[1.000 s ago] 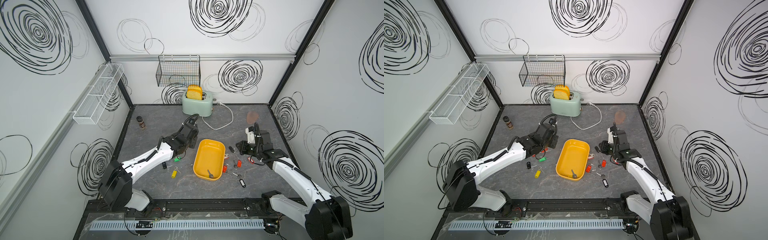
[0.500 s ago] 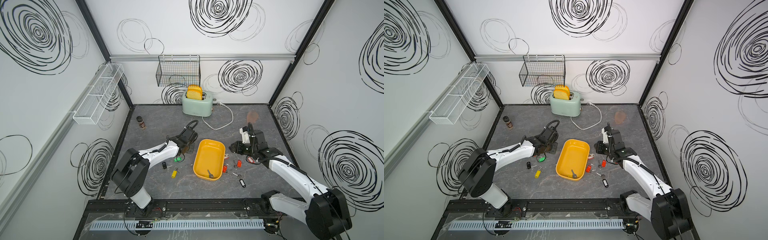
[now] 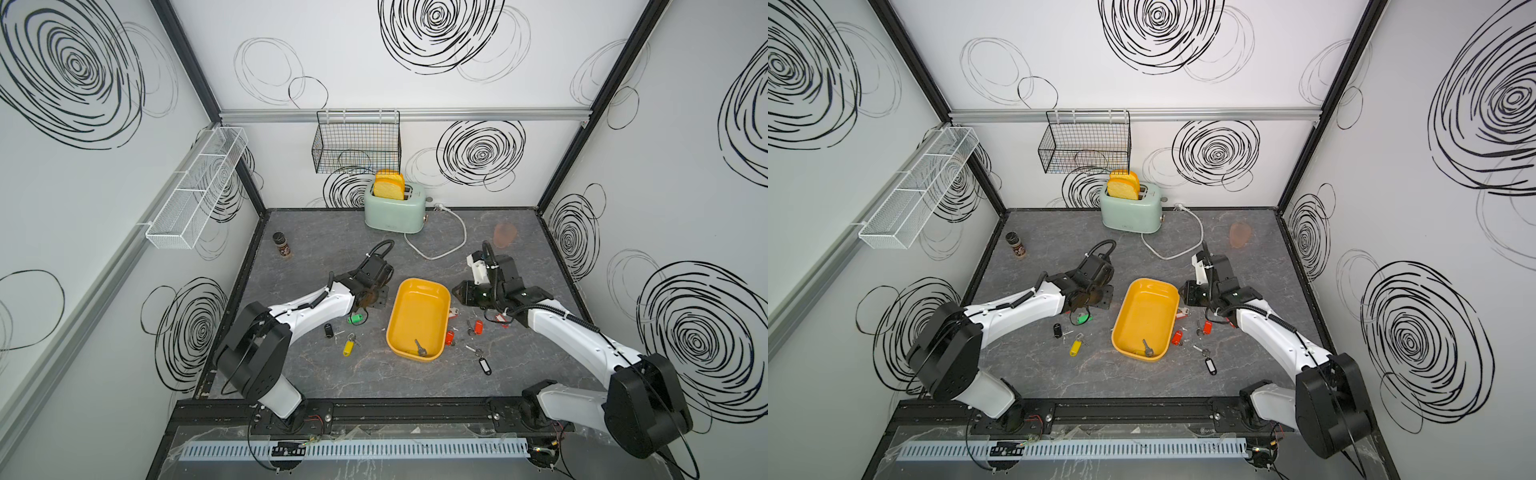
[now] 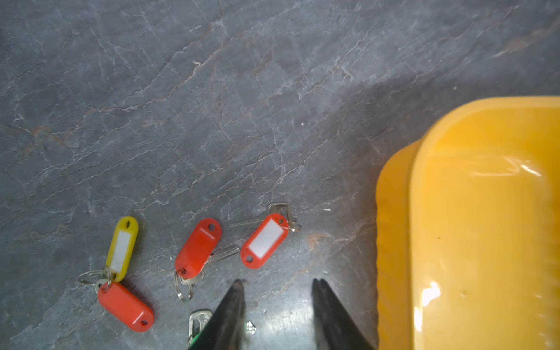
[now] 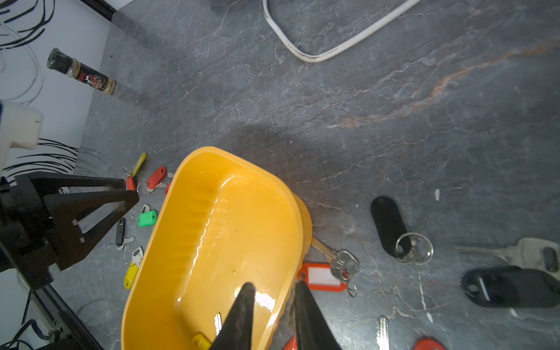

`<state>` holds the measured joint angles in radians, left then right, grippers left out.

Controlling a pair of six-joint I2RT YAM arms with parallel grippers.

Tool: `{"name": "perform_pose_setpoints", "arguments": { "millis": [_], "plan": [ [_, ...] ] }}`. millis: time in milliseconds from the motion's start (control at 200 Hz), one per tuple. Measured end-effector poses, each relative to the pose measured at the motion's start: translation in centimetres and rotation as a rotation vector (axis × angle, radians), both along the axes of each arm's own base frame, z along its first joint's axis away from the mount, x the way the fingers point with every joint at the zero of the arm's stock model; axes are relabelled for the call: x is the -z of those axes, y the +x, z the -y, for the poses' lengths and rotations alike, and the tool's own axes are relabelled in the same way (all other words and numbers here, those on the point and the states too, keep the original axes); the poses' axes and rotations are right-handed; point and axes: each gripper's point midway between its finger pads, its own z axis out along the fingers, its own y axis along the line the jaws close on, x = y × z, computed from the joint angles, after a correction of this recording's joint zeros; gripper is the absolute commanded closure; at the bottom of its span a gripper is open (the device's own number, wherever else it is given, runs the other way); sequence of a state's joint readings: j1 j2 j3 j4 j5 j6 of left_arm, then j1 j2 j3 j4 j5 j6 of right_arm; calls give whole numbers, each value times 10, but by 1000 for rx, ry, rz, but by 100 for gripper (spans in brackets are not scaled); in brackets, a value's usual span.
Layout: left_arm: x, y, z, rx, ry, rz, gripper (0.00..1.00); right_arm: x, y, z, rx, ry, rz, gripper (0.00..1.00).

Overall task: Take the keys out of the storage box
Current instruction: Place the key at the center of the board, then adjust the storage box at the center of the board.

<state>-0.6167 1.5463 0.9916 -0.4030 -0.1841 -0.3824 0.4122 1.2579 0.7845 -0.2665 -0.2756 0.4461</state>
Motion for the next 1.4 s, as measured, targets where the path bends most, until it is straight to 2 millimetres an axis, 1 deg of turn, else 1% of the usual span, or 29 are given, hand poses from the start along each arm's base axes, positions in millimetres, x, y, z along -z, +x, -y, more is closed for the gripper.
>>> {"name": "perform_pose_setpoints", "arguments": {
  "millis": [45, 95, 175, 310, 415, 555, 675, 775, 845, 920, 1065, 1105, 1211, 1266, 1316, 1401],
  "plan": [
    [-9, -5, 0, 6, -24, 10, 49, -1, 5, -4, -10, -7, 0, 67],
    [-17, -12, -1, 9, -56, 15, 47, -2, 9, -6, -22, -20, -1, 65],
    [-29, -26, 1, 33, -112, 22, 40, 2, 17, -9, -32, -42, -11, 61],
    [-37, -58, 5, 74, -212, -10, 31, 11, 26, -12, -53, -80, -34, 58],
    [-35, -81, 10, 109, -277, -64, 28, 19, 34, -16, -76, -109, -54, 57],
    [-21, -108, 16, 148, -334, -161, 23, 30, 42, -19, -104, -137, -75, 57],
    [-11, -121, 21, 171, -359, -229, 22, 39, 40, -22, -133, -144, -94, 57],
    [-2, -127, 27, 186, -361, -277, 22, 44, 37, -26, -158, -148, -106, 57],
    [7, -131, 31, 193, -351, -314, 23, 47, 35, -30, -176, -152, -110, 57],
    [17, -134, 35, 197, -339, -343, 27, 51, 34, -33, -188, -159, -119, 58],
    [34, -137, 35, 190, -299, -388, 34, 63, 33, -32, -186, -177, -144, 62],
    [36, -136, 35, 188, -295, -388, 35, 65, 33, -30, -182, -185, -147, 64],
    [36, -130, 34, 180, -277, -372, 44, 68, 34, -26, -165, -204, -155, 68],
    [36, -126, 32, 175, -263, -363, 51, 68, 34, -24, -151, -209, -158, 73],
    [35, -120, 30, 166, -253, -353, 57, 68, 34, -23, -144, -214, -161, 77],
    [33, -108, 28, 156, -235, -333, 62, 66, 33, -20, -134, -216, -163, 84]
  ]
}}
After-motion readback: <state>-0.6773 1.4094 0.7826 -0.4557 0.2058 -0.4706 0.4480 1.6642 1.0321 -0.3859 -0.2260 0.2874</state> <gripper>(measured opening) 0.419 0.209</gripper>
